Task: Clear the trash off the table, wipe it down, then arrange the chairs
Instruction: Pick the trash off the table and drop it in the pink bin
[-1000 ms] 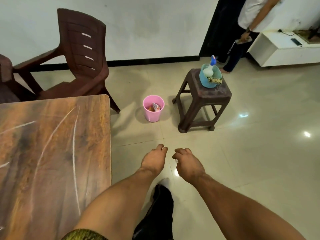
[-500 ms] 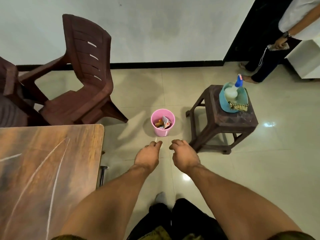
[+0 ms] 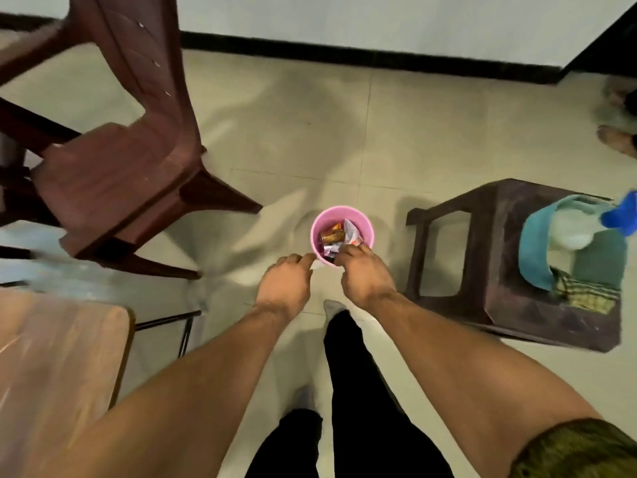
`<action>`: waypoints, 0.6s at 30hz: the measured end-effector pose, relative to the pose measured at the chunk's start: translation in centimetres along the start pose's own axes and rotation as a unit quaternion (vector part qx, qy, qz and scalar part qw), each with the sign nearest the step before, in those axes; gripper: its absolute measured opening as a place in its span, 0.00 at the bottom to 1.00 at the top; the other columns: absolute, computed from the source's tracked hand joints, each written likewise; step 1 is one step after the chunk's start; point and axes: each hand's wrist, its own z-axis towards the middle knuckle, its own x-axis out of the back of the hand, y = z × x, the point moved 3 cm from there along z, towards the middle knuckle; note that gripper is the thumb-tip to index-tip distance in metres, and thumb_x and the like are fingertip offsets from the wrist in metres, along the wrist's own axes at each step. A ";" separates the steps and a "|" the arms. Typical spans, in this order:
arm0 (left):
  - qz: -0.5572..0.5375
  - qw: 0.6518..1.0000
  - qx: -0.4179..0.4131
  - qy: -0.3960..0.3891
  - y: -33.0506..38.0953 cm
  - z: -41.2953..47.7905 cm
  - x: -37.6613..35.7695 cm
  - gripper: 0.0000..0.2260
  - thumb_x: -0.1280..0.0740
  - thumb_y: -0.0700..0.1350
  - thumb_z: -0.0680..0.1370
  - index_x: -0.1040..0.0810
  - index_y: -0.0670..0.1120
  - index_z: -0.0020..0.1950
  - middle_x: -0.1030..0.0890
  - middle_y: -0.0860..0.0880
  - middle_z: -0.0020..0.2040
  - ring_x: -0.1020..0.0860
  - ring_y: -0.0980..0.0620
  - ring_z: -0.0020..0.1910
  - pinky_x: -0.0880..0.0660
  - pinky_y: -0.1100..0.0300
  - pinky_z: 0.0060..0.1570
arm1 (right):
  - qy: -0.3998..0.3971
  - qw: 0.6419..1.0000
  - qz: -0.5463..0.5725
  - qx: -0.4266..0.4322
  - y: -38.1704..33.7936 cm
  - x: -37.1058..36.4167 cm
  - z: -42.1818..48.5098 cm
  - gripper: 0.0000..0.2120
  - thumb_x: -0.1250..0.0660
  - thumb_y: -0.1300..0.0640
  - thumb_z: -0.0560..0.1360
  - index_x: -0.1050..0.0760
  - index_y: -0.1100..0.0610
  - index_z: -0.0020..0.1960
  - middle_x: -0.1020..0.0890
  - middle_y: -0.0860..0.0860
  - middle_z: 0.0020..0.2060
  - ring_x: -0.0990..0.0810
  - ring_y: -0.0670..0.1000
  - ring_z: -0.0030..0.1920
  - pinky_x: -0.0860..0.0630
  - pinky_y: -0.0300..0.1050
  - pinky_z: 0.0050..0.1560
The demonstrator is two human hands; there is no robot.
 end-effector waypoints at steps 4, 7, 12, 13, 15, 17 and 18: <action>0.003 1.000 -0.010 0.002 -0.2 7.2 -3.1 0.19 0.42 0.46 0.84 0.32 0.53 0.75 0.19 0.45 0.62 0.23 0.42 0.59 0.27 0.51 0.57 | -0.028 0.999 0.023 -0.013 4.9 -3.4 7.0 0.25 0.36 0.66 0.72 0.24 0.50 0.67 0.25 0.48 0.67 0.30 0.54 0.66 0.29 0.49 0.67; 0.009 1.000 -0.011 -0.019 -1.4 12.0 -7.2 0.19 0.41 0.47 0.83 0.31 0.54 0.75 0.18 0.46 0.60 0.22 0.42 0.58 0.27 0.51 0.55 | -0.023 0.999 0.041 -0.023 8.2 -7.0 12.1 0.23 0.35 0.64 0.73 0.23 0.49 0.65 0.24 0.49 0.66 0.28 0.55 0.64 0.27 0.51 0.64; 0.023 0.996 -0.003 -0.082 -3.4 16.6 -12.7 0.20 0.43 0.48 0.84 0.33 0.54 0.76 0.19 0.47 0.61 0.23 0.42 0.58 0.28 0.52 0.53 | -0.037 0.993 0.087 -0.072 11.5 -11.8 16.4 0.31 0.34 0.62 0.74 0.34 0.47 0.75 0.37 0.51 0.77 0.29 0.60 0.69 0.24 0.59 0.64; 0.026 0.996 -0.001 -0.090 -3.6 17.1 -13.3 0.20 0.43 0.47 0.84 0.33 0.53 0.77 0.19 0.46 0.61 0.23 0.42 0.58 0.28 0.52 0.53 | -0.030 0.988 0.122 -0.088 11.8 -12.5 16.6 0.30 0.34 0.61 0.75 0.34 0.49 0.75 0.36 0.51 0.76 0.28 0.59 0.68 0.22 0.58 0.61; 0.027 0.994 0.005 -0.102 -3.8 18.0 -14.3 0.21 0.43 0.47 0.84 0.35 0.52 0.78 0.19 0.46 0.60 0.23 0.43 0.57 0.28 0.52 0.53 | -0.030 0.954 0.267 -0.132 12.0 -13.4 16.6 0.22 0.34 0.58 0.78 0.29 0.53 0.71 0.25 0.51 0.67 0.22 0.55 0.60 0.22 0.51 0.57; 0.022 0.993 0.012 -0.112 -3.5 18.8 -14.9 0.22 0.43 0.48 0.84 0.38 0.50 0.79 0.20 0.46 0.62 0.22 0.43 0.58 0.28 0.51 0.54 | -0.087 0.879 0.427 -0.194 11.6 -14.3 16.3 0.16 0.33 0.52 0.78 0.23 0.53 0.65 0.19 0.48 0.57 0.20 0.50 0.51 0.22 0.47 0.53; 0.019 0.993 0.013 -0.119 -3.2 19.1 -15.2 0.22 0.43 0.47 0.84 0.39 0.49 0.79 0.20 0.46 0.63 0.22 0.43 0.59 0.28 0.51 0.55 | -0.114 0.850 0.469 -0.210 11.4 -14.8 16.2 0.19 0.32 0.46 0.75 0.22 0.52 0.63 0.18 0.48 0.55 0.19 0.49 0.49 0.22 0.47 0.51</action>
